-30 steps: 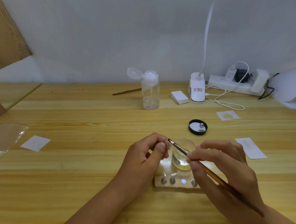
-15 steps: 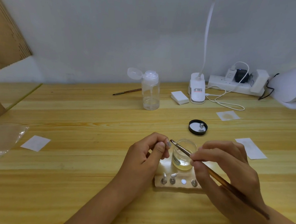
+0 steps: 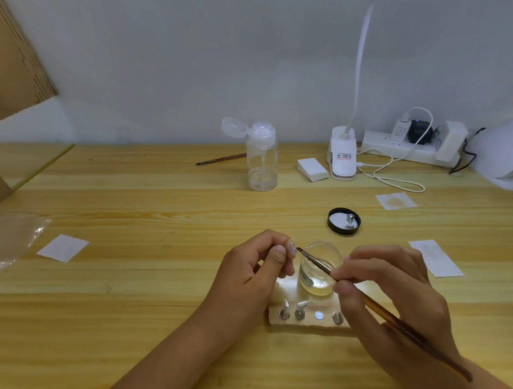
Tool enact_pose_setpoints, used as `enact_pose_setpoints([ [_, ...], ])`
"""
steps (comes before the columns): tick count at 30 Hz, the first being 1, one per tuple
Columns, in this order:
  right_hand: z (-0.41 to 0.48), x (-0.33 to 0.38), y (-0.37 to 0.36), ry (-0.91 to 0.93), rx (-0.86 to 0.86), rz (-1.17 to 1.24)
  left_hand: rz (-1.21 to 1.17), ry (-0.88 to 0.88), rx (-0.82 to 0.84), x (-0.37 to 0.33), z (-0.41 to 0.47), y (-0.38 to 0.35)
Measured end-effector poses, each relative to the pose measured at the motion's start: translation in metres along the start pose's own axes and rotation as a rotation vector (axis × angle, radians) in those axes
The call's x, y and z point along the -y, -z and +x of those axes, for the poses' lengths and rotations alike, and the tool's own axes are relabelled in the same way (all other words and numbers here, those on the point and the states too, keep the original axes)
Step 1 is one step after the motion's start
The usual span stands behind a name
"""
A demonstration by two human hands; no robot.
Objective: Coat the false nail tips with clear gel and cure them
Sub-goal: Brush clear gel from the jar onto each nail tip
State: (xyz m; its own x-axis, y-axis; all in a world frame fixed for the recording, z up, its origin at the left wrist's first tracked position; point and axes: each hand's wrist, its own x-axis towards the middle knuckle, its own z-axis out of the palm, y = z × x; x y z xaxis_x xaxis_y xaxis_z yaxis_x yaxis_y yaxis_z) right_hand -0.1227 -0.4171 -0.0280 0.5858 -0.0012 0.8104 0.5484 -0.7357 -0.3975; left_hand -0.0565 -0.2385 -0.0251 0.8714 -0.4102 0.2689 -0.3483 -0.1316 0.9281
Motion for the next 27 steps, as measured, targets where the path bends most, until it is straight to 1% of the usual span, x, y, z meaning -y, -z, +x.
enact_pose_setpoints([
  [7,-0.0014,0.0,0.0,0.003,0.027,0.026,-0.023,0.011,-0.008,0.0004,0.0002,0.0002],
  [14,-0.0007,0.0004,0.0008,-0.013,-0.016,0.01,-0.017,0.004,-0.005,0.0006,0.0001,-0.0003],
  [27,-0.0009,-0.0003,0.0028,-0.003,-0.016,0.018,0.006,0.063,-0.033,0.0007,-0.0004,0.0005],
])
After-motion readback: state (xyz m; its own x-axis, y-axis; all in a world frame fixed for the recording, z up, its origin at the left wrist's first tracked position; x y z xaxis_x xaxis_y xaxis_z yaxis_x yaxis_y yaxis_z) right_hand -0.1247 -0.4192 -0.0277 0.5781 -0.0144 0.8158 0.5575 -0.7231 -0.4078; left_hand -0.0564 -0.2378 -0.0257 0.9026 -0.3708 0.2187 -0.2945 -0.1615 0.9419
